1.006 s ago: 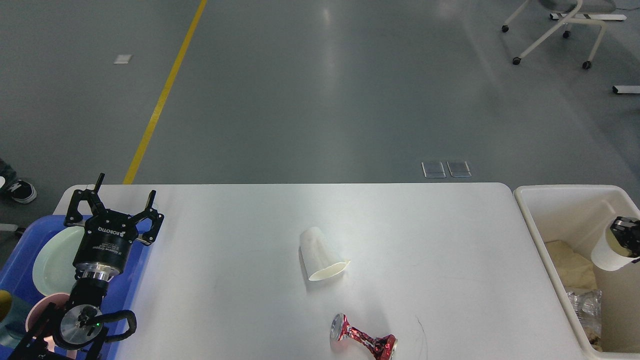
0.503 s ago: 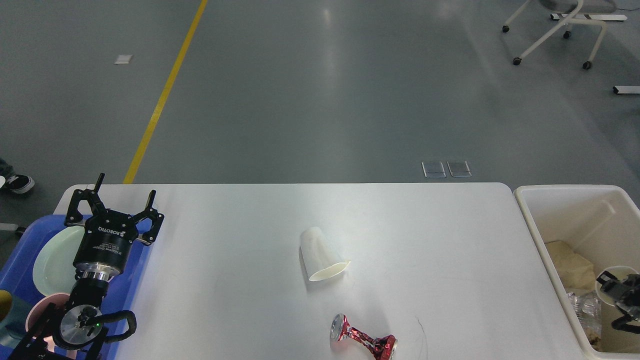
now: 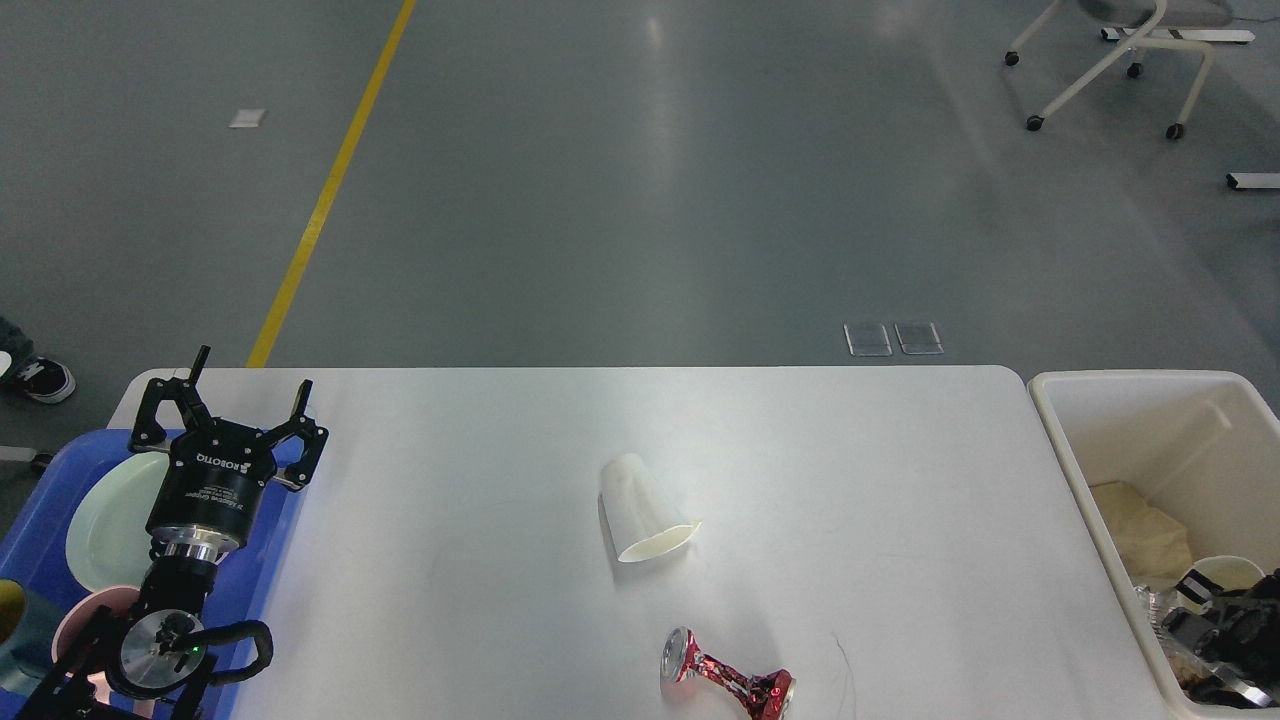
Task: Tidy desktop
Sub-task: 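Release the white cup into the bin with the right gripper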
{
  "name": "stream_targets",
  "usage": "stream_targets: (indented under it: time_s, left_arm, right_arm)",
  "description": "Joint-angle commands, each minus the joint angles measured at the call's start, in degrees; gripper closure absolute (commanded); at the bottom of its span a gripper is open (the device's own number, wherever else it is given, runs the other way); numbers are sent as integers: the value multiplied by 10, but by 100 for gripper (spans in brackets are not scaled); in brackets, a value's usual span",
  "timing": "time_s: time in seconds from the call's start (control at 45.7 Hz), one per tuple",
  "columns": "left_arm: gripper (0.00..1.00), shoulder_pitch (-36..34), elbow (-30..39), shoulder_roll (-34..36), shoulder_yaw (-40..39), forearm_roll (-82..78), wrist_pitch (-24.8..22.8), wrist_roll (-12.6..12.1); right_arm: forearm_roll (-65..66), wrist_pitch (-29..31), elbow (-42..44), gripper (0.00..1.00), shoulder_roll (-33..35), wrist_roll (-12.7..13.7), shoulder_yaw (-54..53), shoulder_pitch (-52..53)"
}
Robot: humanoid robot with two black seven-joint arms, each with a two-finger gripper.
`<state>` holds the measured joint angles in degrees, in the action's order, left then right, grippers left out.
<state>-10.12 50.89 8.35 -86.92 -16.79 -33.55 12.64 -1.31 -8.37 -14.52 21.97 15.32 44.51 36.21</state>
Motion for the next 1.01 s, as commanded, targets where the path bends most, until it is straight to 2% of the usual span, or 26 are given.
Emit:
stream_targets:
  time_s: [0.0,0.066,0.678,0.831,0.985]
  left_arm:
    - [4,-1,0,0,0,0,0,0]
    - [4,-1,0,0,0,0,1,0]
    - [4,-1,0,0,0,0,0,0]
    - [4,0,0,0,0,0,1,0]
    - [4,-1,0,0,0,0,1,0]
  right_arm:
    - [0,-21,-1,12,0,0,1,2]
    - [1,-32,-2,0,-3,1,1,2]
    - [4,-22,-16,0,3,0,3,28]
    - [31,-7,-66,0,32,0,15,73]
    - [100,18,-162,0,82,1,21,163]
